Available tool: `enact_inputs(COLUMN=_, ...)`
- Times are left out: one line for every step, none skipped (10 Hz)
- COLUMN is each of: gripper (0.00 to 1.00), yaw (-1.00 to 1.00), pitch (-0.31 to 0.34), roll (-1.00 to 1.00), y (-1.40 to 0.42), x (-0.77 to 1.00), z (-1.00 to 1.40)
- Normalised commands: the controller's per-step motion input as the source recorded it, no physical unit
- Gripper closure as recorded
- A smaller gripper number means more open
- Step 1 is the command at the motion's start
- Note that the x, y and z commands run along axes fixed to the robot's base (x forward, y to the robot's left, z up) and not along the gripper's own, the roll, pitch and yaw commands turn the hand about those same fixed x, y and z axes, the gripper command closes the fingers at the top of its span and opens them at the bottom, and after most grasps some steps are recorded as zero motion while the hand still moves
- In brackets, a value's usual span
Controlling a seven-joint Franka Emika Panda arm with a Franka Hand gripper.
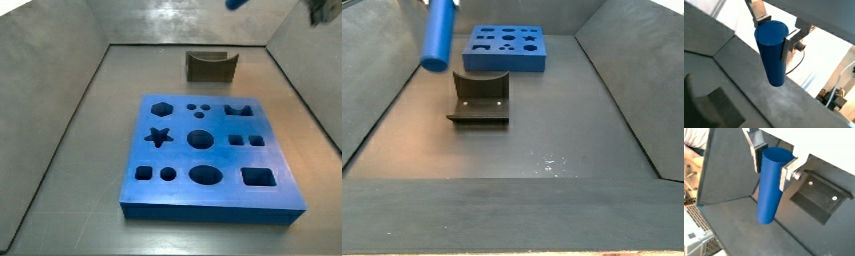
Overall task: Pick up the round object. Move up. Place the round object on the fixture. Regrasp the round object. Move to above the board. Insert the round object.
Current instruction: Move to above the board.
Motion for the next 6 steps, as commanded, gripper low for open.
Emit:
enact_inputs(gripper=1.00, yaw=0.10, pitch=0.217, roll=0.01, y=0.08, x=0.26, z=1.00)
enact_inputs(gripper=1.00, yaw=0.13, pitch=0.207, roll=0.00, y=0.06, x=0.25, z=1.00)
enact_inputs(gripper=1.00, yaw=0.16, pitch=0.192, roll=-0.01, y=0.04, x=0.22, z=0.96)
enact_inputs(gripper=1.00, yaw=0.18, pitch=0.168, roll=-0.02, y=0.01, x=0.15, z=0.72)
enact_inputs(gripper=1.00, yaw=0.19, pitch=0.146, roll=-0.02, y=0.00, x=0.11, z=0.54)
enact_inputs(gripper=1.00, yaw=0.19, pitch=0.128, roll=-0.03, y=-0.01, x=0.09, z=0.42)
